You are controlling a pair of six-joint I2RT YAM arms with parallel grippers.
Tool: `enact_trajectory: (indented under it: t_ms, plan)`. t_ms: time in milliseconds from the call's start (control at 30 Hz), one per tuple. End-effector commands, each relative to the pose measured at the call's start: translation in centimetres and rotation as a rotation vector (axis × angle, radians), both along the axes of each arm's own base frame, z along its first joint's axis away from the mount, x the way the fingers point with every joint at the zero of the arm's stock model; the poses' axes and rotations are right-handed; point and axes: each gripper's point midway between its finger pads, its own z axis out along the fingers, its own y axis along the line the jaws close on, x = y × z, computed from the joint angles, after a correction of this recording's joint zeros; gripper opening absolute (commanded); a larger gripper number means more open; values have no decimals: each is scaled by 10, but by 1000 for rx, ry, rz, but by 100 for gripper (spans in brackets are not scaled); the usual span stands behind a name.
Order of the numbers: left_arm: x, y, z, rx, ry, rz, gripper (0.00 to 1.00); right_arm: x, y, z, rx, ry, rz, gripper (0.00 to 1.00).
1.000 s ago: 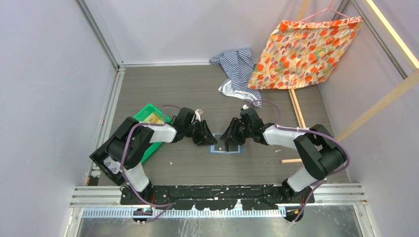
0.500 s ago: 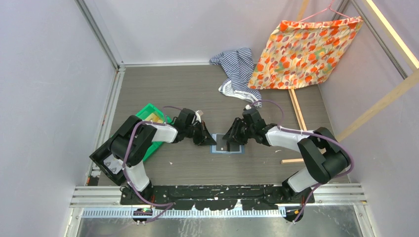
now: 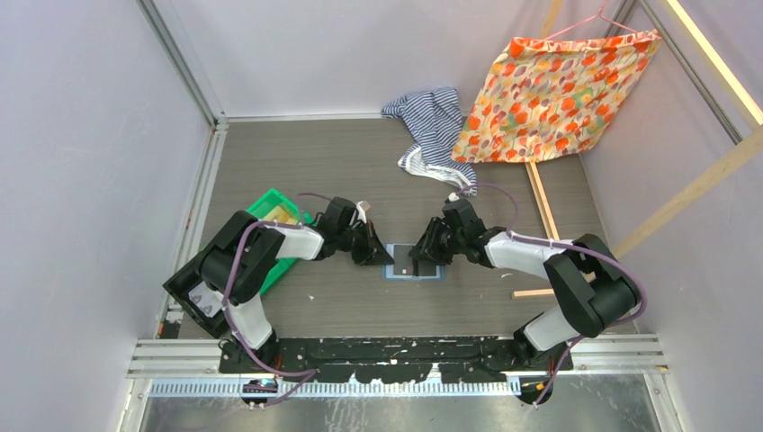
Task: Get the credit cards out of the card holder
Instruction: Remove the credit card from the card holder.
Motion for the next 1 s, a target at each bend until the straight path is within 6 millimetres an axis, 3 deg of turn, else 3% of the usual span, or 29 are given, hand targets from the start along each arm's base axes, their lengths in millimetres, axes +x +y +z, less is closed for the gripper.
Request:
enact_trajectory:
  t_ms: [0, 167, 300, 433, 600, 800, 967]
  plan:
    - [4, 11, -6, 88, -25, 10, 1, 7, 1, 9, 17, -42, -2, 32]
    - [4, 12, -10, 100, -15, 11, 1, 6, 1, 7, 8, -39, 8, 25]
    - [6, 9, 1, 92, -40, 1, 2, 5, -2, 2, -1, -32, -5, 25]
    - [9, 6, 25, 107, -117, -21, 20, 6, -4, 4, -7, -39, -13, 25]
    - [12, 3, 44, 94, -161, -25, 25, 8, -5, 4, -15, -42, -21, 26]
    - [11, -5, 44, 59, -150, -39, 30, 8, -6, 5, -18, -43, -21, 27]
    - [10, -11, 32, 49, -119, -49, 32, 8, -7, 5, -19, -44, -22, 28]
